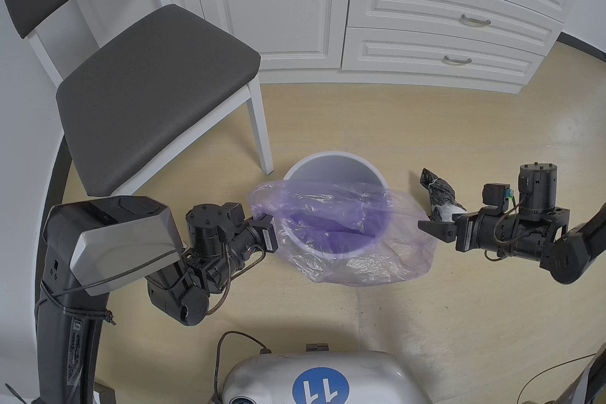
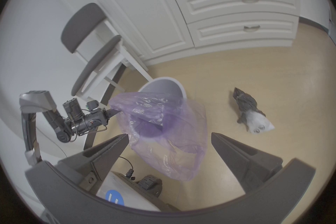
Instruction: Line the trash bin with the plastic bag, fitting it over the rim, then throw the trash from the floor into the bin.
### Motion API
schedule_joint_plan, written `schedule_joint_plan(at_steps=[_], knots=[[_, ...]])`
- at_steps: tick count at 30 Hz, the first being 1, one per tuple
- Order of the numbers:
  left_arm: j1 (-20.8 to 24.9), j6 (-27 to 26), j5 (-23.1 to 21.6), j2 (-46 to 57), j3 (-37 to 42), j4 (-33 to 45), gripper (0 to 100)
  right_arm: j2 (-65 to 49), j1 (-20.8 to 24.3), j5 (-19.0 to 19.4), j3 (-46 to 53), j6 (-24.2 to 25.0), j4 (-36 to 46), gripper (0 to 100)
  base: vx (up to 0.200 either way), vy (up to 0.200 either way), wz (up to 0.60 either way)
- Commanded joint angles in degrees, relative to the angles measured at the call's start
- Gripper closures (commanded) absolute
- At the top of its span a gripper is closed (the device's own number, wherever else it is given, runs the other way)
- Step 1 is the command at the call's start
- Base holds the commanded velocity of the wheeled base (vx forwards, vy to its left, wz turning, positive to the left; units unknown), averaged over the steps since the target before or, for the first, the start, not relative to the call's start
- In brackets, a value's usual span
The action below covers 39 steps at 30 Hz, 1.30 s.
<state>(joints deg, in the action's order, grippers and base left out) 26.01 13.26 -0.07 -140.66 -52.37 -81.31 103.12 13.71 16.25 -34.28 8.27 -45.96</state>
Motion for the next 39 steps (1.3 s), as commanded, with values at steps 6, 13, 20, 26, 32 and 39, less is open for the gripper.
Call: schedule_joint_plan(at_steps=[6,13,20,26,32,39], knots=[[0.09,0.01,-0.01,0.12,0.08,0.01,100,-2.4,4.74,-11.86,-11.42,5.53,15.46,0,0.0,0.0,0.0],[0.26,-0.17,0.07,0.38,0.16,-0.16,100,-2.22,7.99,-14.67,-10.02,5.27,14.49,0,0.0,0.0,0.0],[0.7,-0.17,0.07,1.0,0.87,-0.25,100,-1.25,10.02,-17.39,-6.94,4.65,6.14,0,0.0,0.0,0.0],[0.7,-0.17,0.07,0.91,0.87,-0.16,100,-1.61,10.63,-17.39,-4.39,2.46,0.96,0,0.0,0.0,0.0],[0.7,-0.17,0.07,1.0,1.31,-0.16,100,-1.78,11.16,-17.39,-4.22,2.46,0.96,0,0.0,0.0,0.0],[0.7,-0.26,0.07,1.88,1.75,-0.16,0,-1.69,11.16,-17.39,-4.3,2.46,0.96,0,0.0,0.0,0.0]])
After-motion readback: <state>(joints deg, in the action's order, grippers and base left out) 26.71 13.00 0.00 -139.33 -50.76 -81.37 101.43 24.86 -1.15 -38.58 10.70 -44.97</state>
